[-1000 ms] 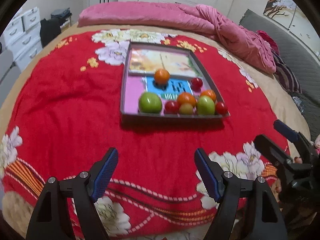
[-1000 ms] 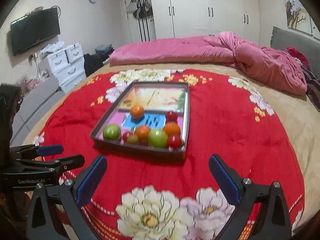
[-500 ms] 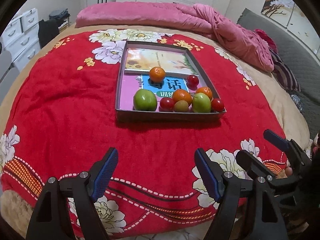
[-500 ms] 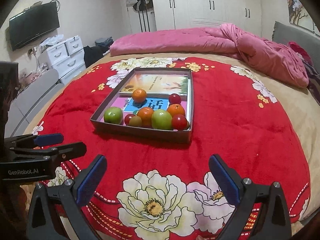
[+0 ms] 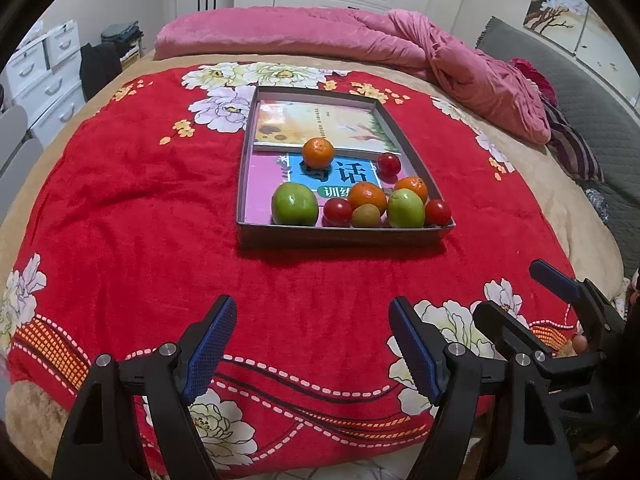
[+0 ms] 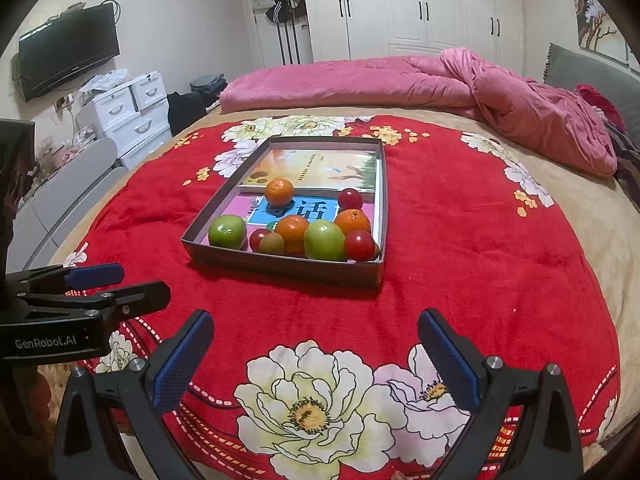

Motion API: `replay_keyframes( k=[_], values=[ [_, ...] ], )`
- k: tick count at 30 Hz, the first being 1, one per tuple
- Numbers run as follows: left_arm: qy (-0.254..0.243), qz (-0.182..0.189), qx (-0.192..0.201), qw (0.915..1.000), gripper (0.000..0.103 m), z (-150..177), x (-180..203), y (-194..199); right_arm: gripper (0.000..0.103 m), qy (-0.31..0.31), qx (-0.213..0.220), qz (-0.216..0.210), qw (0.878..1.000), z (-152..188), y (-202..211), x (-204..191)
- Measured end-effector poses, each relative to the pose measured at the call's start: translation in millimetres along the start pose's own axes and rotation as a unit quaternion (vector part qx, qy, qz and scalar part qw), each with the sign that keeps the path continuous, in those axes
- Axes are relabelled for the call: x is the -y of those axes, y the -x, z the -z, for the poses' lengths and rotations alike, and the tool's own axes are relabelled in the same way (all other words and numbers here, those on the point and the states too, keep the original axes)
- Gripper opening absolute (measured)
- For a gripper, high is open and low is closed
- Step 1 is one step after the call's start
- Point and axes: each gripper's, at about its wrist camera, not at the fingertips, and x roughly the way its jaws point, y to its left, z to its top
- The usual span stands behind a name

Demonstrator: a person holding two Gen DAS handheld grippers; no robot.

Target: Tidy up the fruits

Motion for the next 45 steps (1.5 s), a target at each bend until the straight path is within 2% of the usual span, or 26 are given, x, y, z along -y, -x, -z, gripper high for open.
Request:
replay_keyframes(
  k=[45],
  values=[
    [-0.006, -0.011, -0.003, 0.9999, 0.079, 0.7, 0.4, -2.2, 0.103, -0.003, -0.002, 0.001, 1.0, 2.6, -1.6, 4.7]
  ],
)
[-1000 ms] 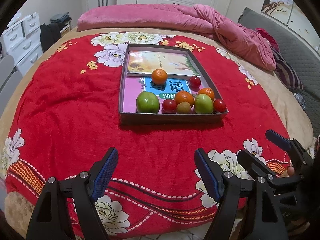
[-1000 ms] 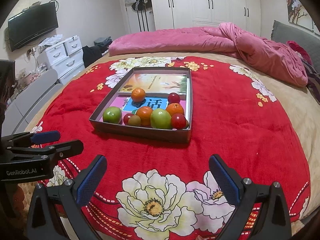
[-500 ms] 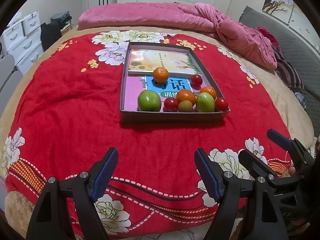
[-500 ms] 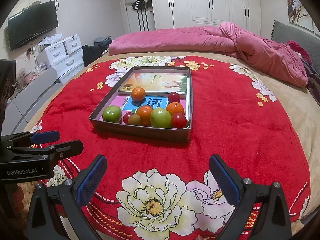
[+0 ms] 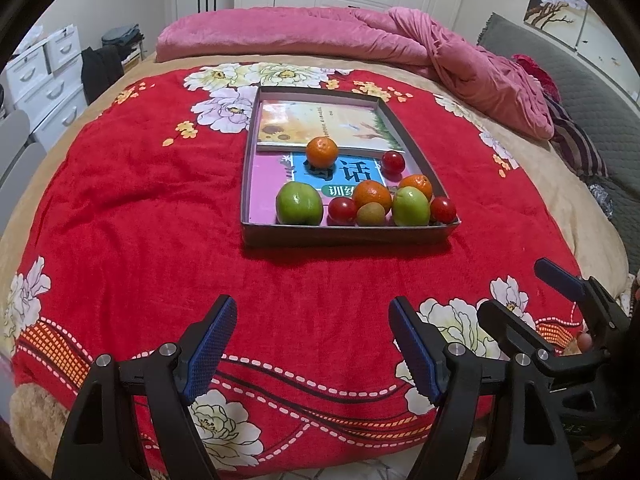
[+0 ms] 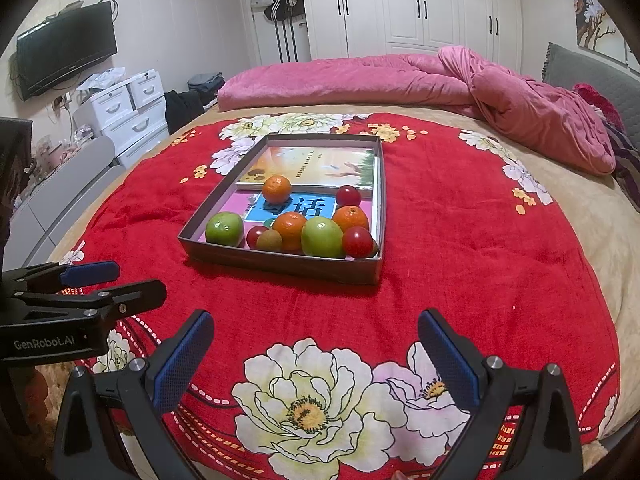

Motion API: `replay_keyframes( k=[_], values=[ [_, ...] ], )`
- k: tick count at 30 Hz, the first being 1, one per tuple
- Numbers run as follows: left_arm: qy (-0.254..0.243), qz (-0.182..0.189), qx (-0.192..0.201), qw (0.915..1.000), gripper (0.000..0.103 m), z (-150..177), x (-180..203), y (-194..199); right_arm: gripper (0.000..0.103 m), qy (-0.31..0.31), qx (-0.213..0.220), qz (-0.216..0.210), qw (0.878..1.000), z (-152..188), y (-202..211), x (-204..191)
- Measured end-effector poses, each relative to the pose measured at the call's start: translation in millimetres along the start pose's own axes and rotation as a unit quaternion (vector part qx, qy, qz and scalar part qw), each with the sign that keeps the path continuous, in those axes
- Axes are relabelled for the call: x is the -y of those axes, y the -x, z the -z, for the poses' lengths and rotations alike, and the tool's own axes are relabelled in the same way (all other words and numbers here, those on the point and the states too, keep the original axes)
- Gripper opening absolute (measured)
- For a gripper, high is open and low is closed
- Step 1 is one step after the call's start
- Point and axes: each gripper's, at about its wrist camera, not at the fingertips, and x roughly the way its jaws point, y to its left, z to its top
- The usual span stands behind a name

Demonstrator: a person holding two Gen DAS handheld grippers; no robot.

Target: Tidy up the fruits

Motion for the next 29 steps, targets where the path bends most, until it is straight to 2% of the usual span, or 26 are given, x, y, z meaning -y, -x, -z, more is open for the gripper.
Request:
replay_keyframes(
  k=[9, 13, 18, 22, 25, 29],
  values=[
    [0.001, -0.001, 0.003, 1.0, 0.079, -0.2, -0.5, 0.6, 0.103, 0.0, 0.0, 0.002, 1.0, 0.2, 0.1, 0.8],
    [-0.002, -0.022, 0.006, 0.9997, 0.079, -0.2, 0.0, 0.7, 0.103, 0.001, 0.0, 0.004, 1.0, -0.6, -0.2, 2.0],
    [0.011, -0.016, -0.002, 0.9998, 0.079, -0.9, -4.5, -1.9, 0.103, -0.002, 0.001, 0.007, 1.0, -0.7, -0.6, 3.6],
    [0.014, -0.025, -0.003, 0.9996, 0.079, -1.7, -5.5, -3.3, 0.103, -0.004, 0.001, 0.011, 1.0, -0.6, -1.3, 6.1],
    [0.016, -0.037, 0.005, 0.9992, 0.079, -3.5, -8.6, -3.5, 0.103, -0.008, 0.001, 0.015, 1.0, -0.7, -3.0, 9.4],
    [0.033, -0.032, 0.017, 0.9988, 0.079, -10.7, -25.3, -5.5, 0.103, -0.021, 0.004, 0.028, 0.999, -3.6, -7.3, 22.5]
  ],
)
